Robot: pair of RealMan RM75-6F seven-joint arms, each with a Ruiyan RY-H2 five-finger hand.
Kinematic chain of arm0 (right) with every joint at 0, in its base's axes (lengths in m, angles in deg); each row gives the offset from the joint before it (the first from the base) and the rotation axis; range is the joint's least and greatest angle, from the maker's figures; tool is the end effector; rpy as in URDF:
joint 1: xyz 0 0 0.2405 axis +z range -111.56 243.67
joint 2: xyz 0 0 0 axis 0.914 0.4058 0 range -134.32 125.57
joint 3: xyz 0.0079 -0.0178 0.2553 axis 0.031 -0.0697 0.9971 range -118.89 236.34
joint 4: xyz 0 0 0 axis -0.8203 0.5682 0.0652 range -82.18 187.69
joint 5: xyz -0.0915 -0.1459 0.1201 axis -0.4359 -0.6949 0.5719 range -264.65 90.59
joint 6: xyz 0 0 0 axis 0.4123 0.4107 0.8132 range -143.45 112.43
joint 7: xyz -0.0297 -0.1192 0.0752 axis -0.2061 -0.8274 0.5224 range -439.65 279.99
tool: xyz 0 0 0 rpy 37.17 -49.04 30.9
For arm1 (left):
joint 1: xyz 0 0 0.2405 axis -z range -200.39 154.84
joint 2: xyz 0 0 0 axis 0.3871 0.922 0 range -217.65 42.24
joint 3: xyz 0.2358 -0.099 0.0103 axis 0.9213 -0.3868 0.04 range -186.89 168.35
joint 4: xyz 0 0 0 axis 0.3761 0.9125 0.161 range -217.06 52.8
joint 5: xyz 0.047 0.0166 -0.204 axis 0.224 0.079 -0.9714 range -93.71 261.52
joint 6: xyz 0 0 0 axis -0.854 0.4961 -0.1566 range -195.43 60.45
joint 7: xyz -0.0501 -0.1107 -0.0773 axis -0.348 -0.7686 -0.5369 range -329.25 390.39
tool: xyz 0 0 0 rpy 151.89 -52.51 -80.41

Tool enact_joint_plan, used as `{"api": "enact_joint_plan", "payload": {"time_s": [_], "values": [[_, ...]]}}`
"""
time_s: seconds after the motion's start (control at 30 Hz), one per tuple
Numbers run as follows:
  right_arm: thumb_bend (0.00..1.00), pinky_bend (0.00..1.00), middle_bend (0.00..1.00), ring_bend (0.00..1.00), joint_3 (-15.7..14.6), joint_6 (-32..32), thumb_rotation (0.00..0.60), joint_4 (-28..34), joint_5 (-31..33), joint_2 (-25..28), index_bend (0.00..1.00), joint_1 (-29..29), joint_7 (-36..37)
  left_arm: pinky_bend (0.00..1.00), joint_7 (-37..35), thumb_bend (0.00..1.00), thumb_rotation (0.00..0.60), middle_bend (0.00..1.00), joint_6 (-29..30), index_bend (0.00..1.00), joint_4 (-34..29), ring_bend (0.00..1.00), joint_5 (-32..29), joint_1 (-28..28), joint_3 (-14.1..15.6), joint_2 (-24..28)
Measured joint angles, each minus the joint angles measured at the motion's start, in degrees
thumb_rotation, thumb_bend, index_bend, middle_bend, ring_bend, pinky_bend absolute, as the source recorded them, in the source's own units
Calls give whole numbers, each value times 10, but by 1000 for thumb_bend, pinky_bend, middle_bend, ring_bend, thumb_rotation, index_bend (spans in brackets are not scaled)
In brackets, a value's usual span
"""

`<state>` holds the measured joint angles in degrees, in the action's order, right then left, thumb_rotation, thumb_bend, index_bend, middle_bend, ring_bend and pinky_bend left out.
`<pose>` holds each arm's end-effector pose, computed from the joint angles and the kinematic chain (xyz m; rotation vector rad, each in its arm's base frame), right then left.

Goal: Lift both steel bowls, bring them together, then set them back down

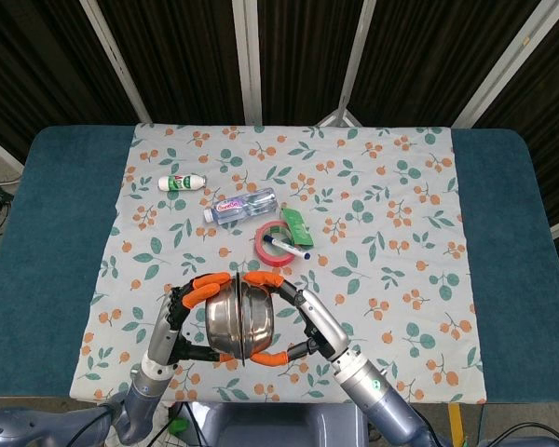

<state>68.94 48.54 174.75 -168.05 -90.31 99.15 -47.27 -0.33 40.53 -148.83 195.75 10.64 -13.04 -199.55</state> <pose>-0.0280 -0.2198 0.0344 -1.3212 2.0398 -1.7976 -0.0860 0.2222 -0.0134 -1.4719 -0.9085 -2.4987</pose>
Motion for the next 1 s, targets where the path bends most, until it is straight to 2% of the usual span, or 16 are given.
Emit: {"api": "enact_joint_plan", "payload": {"time_s": [0.13,0.43,0.63,0.83,1.0], "values": [[71,204,331,510,5,7,600,-2,1,17,565,-7,11,424,3,0,600,194,8,163,-9,247,-3,-7,0,21],[70,204,331,510,15,13,600,-21,-2,94,565,-25,59,424,10,0,600,194,22,164,-30,247,-27,-30,-5,107],[70,204,330,510,13,12,600,-53,-12,141,565,-37,76,424,36,0,600,195,4,170,-47,247,-38,-36,-6,158],[70,204,331,510,-1,1,600,-81,-10,167,570,-43,38,424,112,0,600,202,-33,167,-60,247,-31,-36,4,191],[70,204,330,510,-13,4,600,-113,-15,175,570,-48,-40,424,197,0,600,215,-87,176,-115,247,-38,-39,15,240]]}}
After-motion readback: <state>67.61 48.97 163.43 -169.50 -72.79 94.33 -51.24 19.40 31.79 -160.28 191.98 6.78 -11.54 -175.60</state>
